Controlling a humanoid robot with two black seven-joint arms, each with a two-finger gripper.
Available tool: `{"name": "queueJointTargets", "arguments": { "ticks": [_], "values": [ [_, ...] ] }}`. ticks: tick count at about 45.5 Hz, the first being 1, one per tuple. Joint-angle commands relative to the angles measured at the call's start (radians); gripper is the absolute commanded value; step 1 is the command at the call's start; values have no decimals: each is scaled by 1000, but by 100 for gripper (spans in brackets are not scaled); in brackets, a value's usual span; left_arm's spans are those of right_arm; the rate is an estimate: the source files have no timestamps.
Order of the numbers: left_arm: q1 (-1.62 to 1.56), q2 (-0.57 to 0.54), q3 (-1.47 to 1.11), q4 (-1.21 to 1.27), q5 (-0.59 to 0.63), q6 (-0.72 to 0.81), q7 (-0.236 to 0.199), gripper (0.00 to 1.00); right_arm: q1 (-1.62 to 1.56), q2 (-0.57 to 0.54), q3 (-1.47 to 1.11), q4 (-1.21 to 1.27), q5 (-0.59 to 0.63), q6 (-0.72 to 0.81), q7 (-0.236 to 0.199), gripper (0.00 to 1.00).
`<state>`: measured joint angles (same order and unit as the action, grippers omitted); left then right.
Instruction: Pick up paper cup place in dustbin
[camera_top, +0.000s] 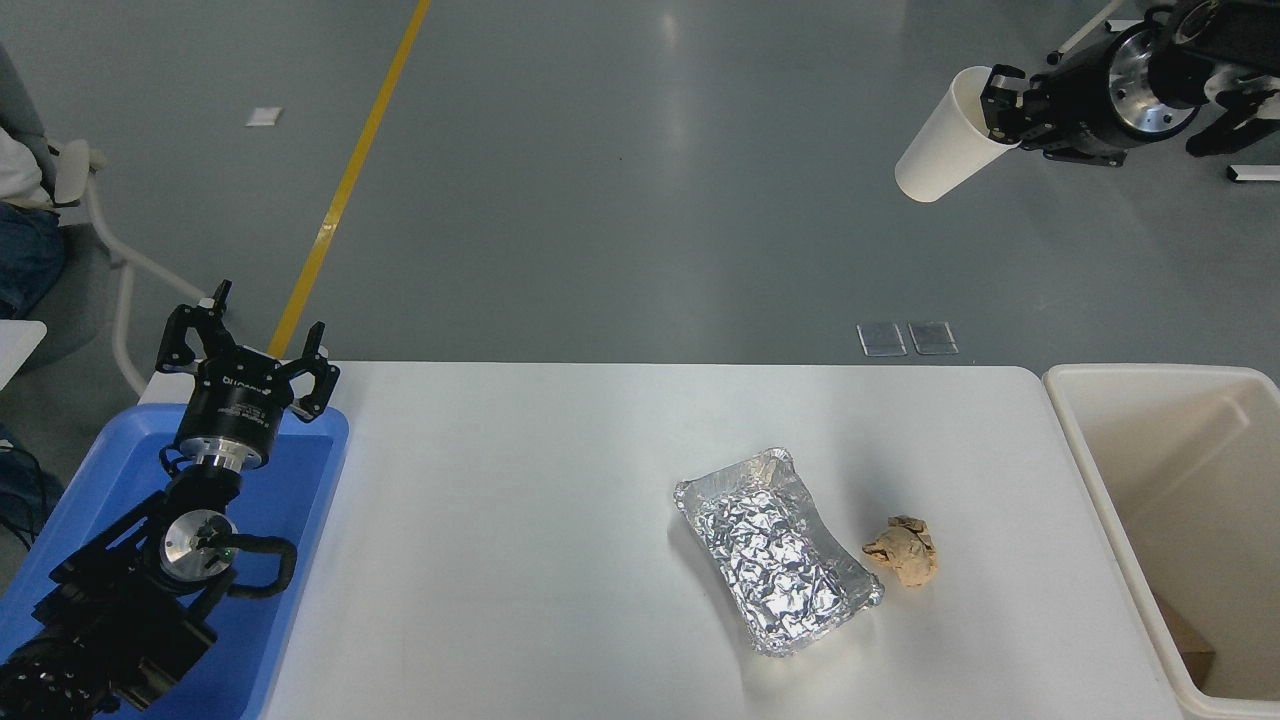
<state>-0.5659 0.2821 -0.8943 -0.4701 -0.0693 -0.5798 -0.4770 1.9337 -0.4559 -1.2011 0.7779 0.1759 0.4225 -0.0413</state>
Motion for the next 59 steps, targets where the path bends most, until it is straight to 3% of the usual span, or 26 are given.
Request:
{"name": "queueJointTargets", "arguments": {
  "ticks": [1,27,46,59],
  "values": [
    [0,0,-2,1,0,0,0,99,-108,-159,-2,-100,-1,-62,0,0],
    [0,0,0,1,0,0,0,99,-855,-199,336,-532,73,-355,-5,0],
    [0,0,-2,1,0,0,0,99,-1226,-126,587,-559,83,-542,-3,0],
    [0,0,-2,-1,0,0,0,99,-1334,-46,634,-557,96,-562,-2,0]
  ]
}}
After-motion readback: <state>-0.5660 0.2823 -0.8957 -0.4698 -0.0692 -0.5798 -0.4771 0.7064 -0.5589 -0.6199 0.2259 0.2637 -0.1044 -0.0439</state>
